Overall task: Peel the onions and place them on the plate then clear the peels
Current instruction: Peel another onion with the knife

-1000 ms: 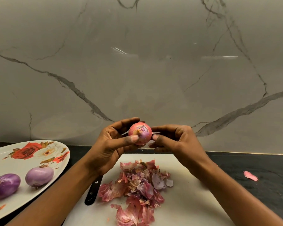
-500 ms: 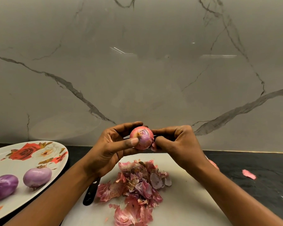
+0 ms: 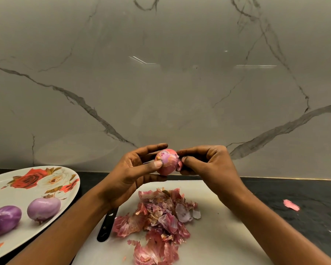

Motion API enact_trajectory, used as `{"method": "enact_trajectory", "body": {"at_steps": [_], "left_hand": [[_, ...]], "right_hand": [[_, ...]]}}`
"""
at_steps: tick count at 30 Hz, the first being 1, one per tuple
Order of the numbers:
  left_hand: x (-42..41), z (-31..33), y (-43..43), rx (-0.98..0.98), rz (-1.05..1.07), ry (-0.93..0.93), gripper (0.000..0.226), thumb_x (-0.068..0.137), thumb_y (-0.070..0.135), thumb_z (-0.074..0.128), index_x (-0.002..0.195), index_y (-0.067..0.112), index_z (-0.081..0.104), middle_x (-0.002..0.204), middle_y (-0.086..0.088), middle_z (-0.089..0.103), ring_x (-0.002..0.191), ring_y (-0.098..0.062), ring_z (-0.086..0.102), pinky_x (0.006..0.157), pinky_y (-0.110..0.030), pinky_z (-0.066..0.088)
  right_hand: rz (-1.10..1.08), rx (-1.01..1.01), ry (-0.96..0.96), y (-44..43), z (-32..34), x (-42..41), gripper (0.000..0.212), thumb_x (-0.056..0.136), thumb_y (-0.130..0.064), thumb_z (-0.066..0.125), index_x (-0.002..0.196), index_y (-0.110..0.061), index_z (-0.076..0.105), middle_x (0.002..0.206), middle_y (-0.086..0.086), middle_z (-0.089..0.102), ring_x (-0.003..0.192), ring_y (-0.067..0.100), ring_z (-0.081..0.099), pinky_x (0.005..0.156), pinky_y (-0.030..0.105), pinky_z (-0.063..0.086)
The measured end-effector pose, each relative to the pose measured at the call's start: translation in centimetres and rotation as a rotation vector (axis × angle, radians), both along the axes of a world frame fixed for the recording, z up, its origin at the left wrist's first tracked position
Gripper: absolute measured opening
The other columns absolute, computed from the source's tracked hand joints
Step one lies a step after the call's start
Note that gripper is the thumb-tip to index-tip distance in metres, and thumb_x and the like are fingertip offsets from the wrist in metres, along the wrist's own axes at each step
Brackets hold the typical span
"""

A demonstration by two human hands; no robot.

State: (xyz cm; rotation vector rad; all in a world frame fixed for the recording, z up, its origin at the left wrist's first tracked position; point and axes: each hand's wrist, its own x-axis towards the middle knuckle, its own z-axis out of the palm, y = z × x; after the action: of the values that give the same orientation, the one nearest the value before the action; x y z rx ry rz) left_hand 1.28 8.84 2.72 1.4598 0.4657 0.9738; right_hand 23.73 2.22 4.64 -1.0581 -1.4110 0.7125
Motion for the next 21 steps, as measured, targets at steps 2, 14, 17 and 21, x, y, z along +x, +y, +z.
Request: {"method": "enact_trajectory", "body": {"at_steps": [2, 14, 17, 21], "left_hand": [[-0.01, -0.01, -0.05, 0.012, -0.008, 0.012, 0.053, 0.09, 0.01, 0.074, 0.142, 0.016, 0.065, 0.141, -0.014, 0.066, 0.126, -0.04, 0.066, 0.099, -0.051, 0.06], [0.27, -0.04, -0.64, 0.118, 0.125, 0.095, 0.059, 0.077, 0.009, 0.084, 0.134, 0.017, 0.07, 0.125, -0.013, 0.076, 0.117, -0.035, 0.072, 0.097, -0.049, 0.061], [0.27, -0.07, -0.72, 0.136, 0.143, 0.1, 0.056, 0.076, 0.008, 0.085, 0.13, 0.019, 0.074, 0.123, -0.012, 0.076, 0.115, -0.036, 0.072, 0.093, -0.047, 0.063], [0.26, -0.01, -0.73, 0.116, 0.104, 0.081, 0.057, 0.077, 0.004, 0.082, 0.132, 0.014, 0.071, 0.124, -0.014, 0.076, 0.115, -0.037, 0.072, 0.089, -0.042, 0.064]], "right_hand": [[-0.017, 0.0, -0.016, 0.02, -0.04, 0.02, 0.019, 0.096, 0.001, 0.071, 0.104, -0.012, 0.082, 0.093, 0.006, 0.082, 0.086, 0.02, 0.08, 0.074, 0.027, 0.065], [0.025, -0.091, -0.159, 0.05, -0.13, -0.17, 0.034, 0.089, -0.019, 0.083, 0.122, -0.01, 0.077, 0.094, 0.005, 0.082, 0.084, 0.02, 0.081, 0.075, 0.035, 0.067], [0.033, -0.07, -0.172, -0.06, -0.14, -0.13, 0.03, 0.087, -0.015, 0.083, 0.117, -0.013, 0.078, 0.091, 0.003, 0.082, 0.081, 0.02, 0.081, 0.071, 0.03, 0.066], [0.006, -0.05, -0.158, 0.07, -0.13, 0.0, 0.02, 0.092, -0.004, 0.076, 0.11, -0.011, 0.081, 0.09, 0.004, 0.083, 0.081, 0.021, 0.081, 0.074, 0.033, 0.067]]}}
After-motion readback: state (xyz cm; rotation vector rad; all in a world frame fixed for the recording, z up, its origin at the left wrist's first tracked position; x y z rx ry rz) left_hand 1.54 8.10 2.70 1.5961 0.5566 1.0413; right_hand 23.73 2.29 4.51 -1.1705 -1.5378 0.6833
